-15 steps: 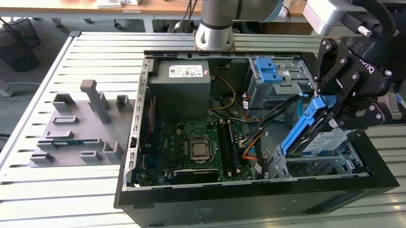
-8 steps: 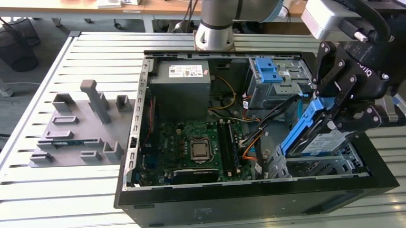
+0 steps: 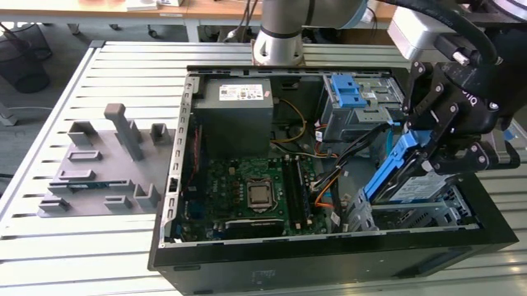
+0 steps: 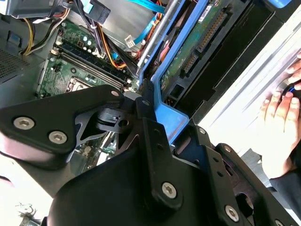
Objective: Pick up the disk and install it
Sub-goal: 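Insert the disk into the insertion slot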
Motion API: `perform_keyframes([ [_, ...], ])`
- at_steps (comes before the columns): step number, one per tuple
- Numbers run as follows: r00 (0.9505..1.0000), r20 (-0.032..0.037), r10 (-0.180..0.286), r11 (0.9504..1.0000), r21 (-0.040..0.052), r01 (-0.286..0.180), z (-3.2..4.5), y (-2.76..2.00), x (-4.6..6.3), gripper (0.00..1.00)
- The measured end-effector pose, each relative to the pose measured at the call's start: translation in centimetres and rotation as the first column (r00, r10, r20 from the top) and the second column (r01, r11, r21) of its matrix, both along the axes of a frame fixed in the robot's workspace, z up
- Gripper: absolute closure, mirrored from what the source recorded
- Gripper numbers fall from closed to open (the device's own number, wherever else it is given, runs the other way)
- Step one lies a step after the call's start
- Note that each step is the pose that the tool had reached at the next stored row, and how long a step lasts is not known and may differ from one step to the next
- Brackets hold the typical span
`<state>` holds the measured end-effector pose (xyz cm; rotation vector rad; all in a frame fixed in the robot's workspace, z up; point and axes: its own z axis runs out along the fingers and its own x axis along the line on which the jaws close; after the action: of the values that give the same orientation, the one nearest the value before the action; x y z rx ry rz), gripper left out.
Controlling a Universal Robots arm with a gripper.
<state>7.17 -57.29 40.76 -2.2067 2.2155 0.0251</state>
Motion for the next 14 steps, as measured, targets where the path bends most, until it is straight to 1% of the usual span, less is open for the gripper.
perform_keyframes([
  [14,1.0000,0.0000,0.000,1.0000,0.0000,0.000,-1.19,0.00,0.0,0.64],
])
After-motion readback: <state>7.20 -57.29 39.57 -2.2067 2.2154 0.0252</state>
